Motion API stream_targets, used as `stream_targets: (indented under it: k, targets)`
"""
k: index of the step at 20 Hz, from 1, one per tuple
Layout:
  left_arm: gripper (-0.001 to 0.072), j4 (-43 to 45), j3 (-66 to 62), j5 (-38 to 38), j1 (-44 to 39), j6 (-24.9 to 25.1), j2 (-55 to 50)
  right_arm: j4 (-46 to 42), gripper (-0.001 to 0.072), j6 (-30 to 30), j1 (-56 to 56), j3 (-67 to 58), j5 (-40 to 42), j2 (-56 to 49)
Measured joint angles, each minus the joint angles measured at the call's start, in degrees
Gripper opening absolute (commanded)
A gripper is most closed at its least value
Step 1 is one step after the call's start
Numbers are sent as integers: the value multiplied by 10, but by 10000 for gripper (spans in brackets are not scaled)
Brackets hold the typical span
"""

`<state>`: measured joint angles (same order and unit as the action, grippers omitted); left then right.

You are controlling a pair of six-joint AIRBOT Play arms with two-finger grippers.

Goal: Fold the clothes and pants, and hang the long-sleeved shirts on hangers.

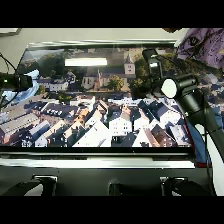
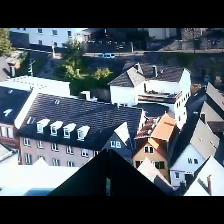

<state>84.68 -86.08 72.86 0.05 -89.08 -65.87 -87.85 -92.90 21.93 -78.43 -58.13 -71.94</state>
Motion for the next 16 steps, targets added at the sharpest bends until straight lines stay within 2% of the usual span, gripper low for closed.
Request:
stream_targets:
  k: [1, 2, 4, 7, 11, 16]
  targets:
    - [577, 0, 0, -8, 0, 0, -1, 0, 33, 0, 0, 0, 0, 0]
    - [720, 2, 1, -15, 0, 0, -4, 0, 33, 0, 0, 0, 0, 0]
    - [720, 23, 3, -24, 0, -18, -17, 0, 33, 0, 0, 0, 0, 0]
    - [720, 99, 2, -40, 27, -77, -74, 0, 33, 0, 0, 0, 0, 0]
    - [720, 145, -80, -94, 104, -126, -219, 0, 33, 0, 0, 0, 0, 0]
    - [720, 162, -240, -133, 179, -144, -431, 0, 33, 0, 0, 0, 0, 0]
